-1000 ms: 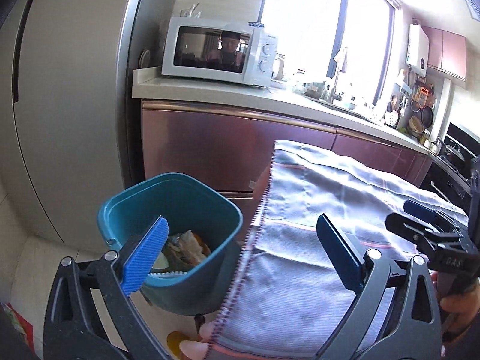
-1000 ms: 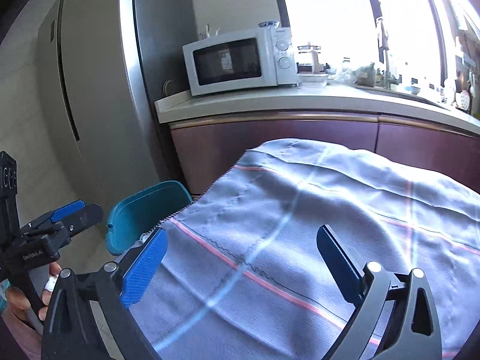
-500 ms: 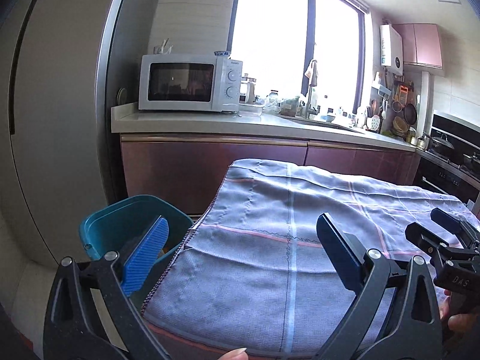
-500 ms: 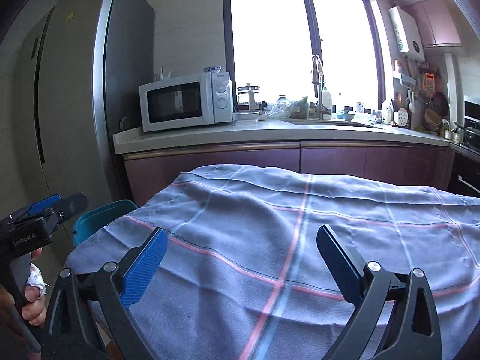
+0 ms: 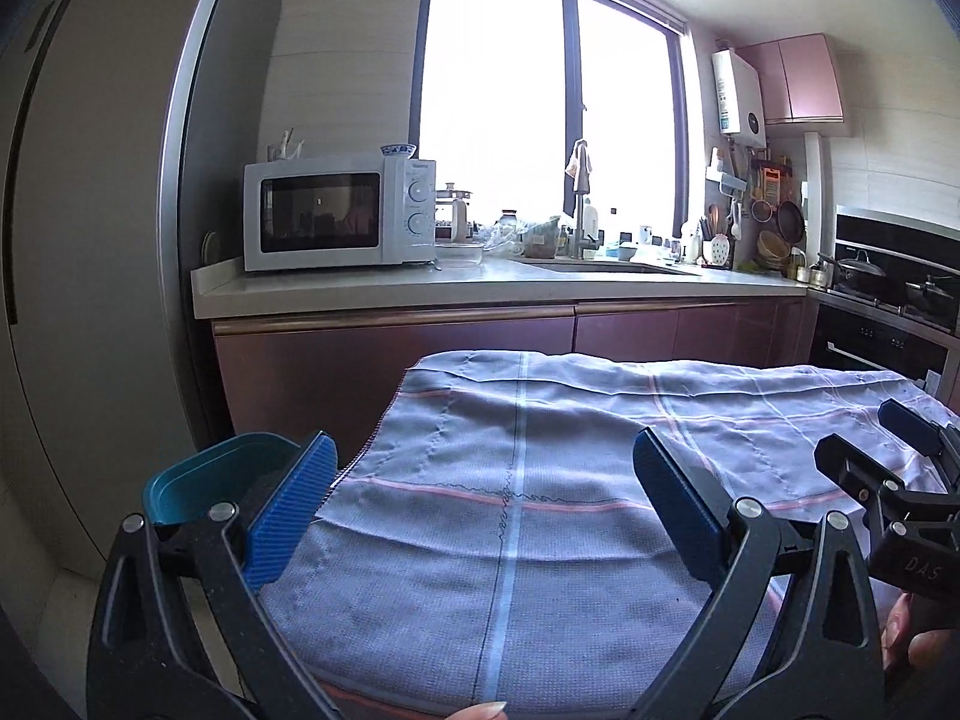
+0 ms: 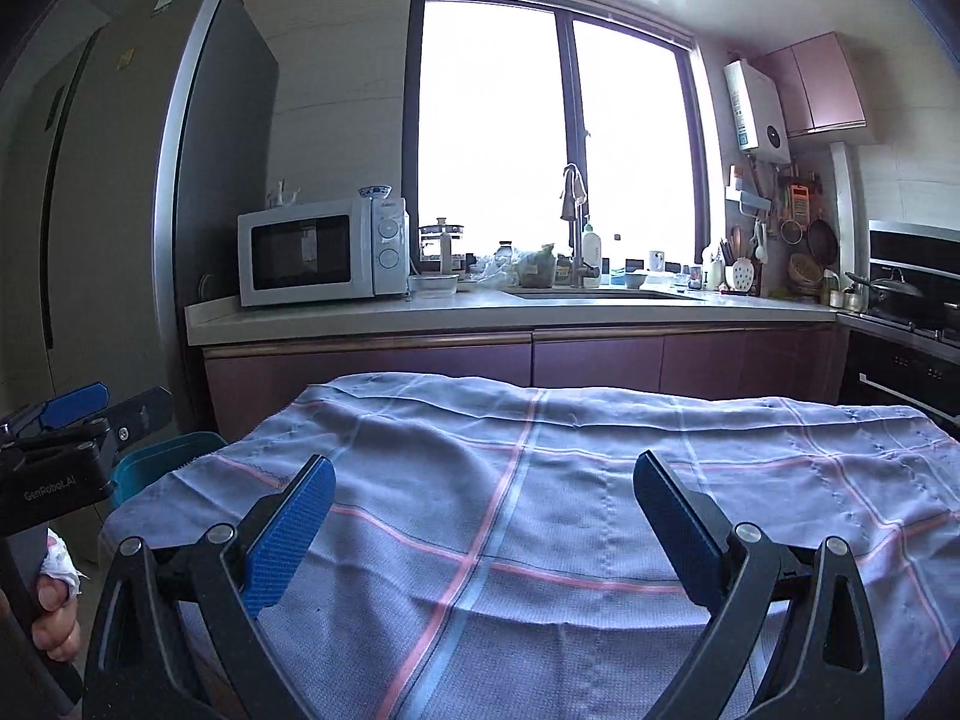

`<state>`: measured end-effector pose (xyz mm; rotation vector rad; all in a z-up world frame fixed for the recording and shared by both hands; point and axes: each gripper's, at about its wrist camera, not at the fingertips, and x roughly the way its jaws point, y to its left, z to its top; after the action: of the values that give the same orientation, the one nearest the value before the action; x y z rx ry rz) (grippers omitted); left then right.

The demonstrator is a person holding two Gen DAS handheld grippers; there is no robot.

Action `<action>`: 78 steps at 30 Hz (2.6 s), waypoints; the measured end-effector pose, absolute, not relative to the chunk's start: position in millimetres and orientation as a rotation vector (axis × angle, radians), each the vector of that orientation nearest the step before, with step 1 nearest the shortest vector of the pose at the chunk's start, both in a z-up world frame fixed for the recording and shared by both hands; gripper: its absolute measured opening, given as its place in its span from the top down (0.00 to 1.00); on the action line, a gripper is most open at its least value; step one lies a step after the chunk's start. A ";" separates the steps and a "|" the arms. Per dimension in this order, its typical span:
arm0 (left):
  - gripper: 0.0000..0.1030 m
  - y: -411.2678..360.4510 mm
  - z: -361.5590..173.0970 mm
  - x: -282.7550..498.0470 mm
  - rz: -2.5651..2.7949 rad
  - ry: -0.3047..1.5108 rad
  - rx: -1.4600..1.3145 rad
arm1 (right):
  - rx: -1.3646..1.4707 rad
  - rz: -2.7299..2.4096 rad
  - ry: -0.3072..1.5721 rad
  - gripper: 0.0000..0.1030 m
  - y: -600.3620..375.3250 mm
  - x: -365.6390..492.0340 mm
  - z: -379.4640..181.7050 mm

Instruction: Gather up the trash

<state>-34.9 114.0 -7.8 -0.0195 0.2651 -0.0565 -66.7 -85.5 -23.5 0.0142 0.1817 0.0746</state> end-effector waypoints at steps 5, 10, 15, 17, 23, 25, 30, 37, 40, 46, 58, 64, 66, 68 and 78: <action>0.05 106.9 -8.6 -32.9 -0.064 0.255 -0.005 | 0.034 0.057 0.170 0.07 -92.2 -69.1 -23.0; 0.05 104.5 -8.3 -30.3 -0.066 0.250 0.001 | 0.041 0.050 0.176 0.07 -96.0 -67.4 -23.0; 0.05 106.6 -9.1 -28.1 -0.063 0.250 -0.003 | 0.037 0.047 0.182 0.07 -96.5 -66.2 -23.4; 0.05 107.7 -9.2 -27.4 -0.062 0.248 -0.007 | 0.035 0.045 0.180 0.07 -96.7 -66.2 -23.3; 0.05 107.6 -10.0 -26.5 -0.056 0.243 -0.006 | 0.036 0.041 0.176 0.07 -97.5 -65.5 -22.5; 0.05 108.0 -10.8 -26.0 -0.057 0.247 -0.010 | 0.039 0.040 0.177 0.07 -98.0 -64.8 -22.6; 0.05 106.1 -10.2 -28.1 -0.049 0.245 -0.010 | 0.041 0.035 0.183 0.07 -98.3 -63.6 -23.5; 0.05 106.1 -9.9 -27.8 -0.045 0.244 -0.010 | 0.044 0.035 0.180 0.07 -99.7 -63.3 -23.6; 0.05 105.2 -10.3 -27.3 -0.045 0.243 -0.006 | 0.046 0.031 0.177 0.07 -100.6 -64.1 -23.5; 0.05 105.3 -9.3 -26.0 -0.045 0.236 -0.007 | 0.048 0.026 0.172 0.07 -101.4 -63.2 -22.5; 0.05 106.0 -6.9 -24.2 -0.044 0.228 -0.009 | 0.042 0.021 0.162 0.07 -102.5 -63.1 -19.2; 0.05 105.2 -6.1 -24.3 -0.043 0.228 -0.006 | 0.042 0.022 0.163 0.07 -102.4 -62.2 -18.5; 0.05 105.2 -6.3 -24.1 -0.044 0.230 -0.009 | 0.042 0.022 0.164 0.07 -101.8 -62.4 -18.6; 0.05 104.9 -6.0 -24.2 -0.044 0.231 -0.008 | 0.041 0.022 0.164 0.07 -102.0 -61.8 -18.5; 0.05 105.8 -5.9 -22.5 -0.041 0.238 -0.014 | 0.043 0.018 0.162 0.07 -102.6 -60.7 -17.6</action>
<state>-22.5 105.8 -5.9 -0.0137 0.2381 -0.0409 -60.7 -102.6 -17.6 0.0432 0.1620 0.0179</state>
